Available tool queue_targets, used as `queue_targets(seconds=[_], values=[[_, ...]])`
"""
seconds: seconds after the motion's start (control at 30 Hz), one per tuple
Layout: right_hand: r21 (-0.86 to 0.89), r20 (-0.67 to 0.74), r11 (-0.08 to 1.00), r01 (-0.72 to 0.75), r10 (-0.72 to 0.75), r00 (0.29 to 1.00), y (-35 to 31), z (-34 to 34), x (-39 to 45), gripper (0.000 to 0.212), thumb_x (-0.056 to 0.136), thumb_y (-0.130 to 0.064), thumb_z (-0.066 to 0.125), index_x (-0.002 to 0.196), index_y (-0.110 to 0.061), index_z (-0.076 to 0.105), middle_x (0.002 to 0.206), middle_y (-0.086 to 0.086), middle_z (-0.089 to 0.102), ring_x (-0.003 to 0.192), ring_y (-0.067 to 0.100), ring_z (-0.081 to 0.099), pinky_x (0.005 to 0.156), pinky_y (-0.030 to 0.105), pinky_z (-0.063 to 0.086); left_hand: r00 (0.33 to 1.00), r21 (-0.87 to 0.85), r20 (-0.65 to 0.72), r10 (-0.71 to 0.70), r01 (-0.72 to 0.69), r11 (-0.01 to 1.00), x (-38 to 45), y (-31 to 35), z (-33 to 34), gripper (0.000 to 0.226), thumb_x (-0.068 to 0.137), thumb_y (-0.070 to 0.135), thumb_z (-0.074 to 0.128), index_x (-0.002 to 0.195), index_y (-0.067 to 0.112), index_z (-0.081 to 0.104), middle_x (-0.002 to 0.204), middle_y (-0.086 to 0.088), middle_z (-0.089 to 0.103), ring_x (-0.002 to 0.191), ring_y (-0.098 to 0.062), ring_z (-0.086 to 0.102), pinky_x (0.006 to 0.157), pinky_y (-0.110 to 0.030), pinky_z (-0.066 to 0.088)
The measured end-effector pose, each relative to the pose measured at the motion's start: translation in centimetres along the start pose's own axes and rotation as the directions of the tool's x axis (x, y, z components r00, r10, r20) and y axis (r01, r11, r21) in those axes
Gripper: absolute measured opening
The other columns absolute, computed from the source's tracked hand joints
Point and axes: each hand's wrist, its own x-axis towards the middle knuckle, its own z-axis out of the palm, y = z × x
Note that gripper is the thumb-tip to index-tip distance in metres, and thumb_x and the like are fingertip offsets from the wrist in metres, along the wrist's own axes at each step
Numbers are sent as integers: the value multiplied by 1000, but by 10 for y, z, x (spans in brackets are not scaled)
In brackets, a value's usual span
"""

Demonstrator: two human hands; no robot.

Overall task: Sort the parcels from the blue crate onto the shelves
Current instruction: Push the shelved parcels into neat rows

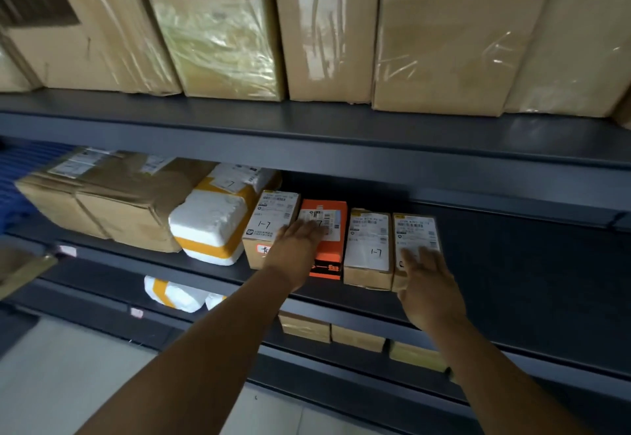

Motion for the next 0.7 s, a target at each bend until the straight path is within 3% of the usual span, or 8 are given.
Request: queue_targets(seconds=[0.5,0.7], values=[[2,66,999,-43,43,997,-29,3,-3,90,90,-21,62,154,-22,-2,161,5,-7,148,31,-6,117,42,18,996,61,-30,79,-77,995,-4,-31,0,70,90,8,57,150,23,24,156,-2,25,146,-22,18,119,-38,13],[-8,79,1000,-19,20,997,-28,-2,-7,97,88,-29,64,153,-21,-7,160,7,-11,148,29,-10,119,43,10,1000,94,-6,11,-11,996,-11,-16,-4,74,94,21,56,153,18,12,160,-5,13,148,-22,4,119,-37,2]])
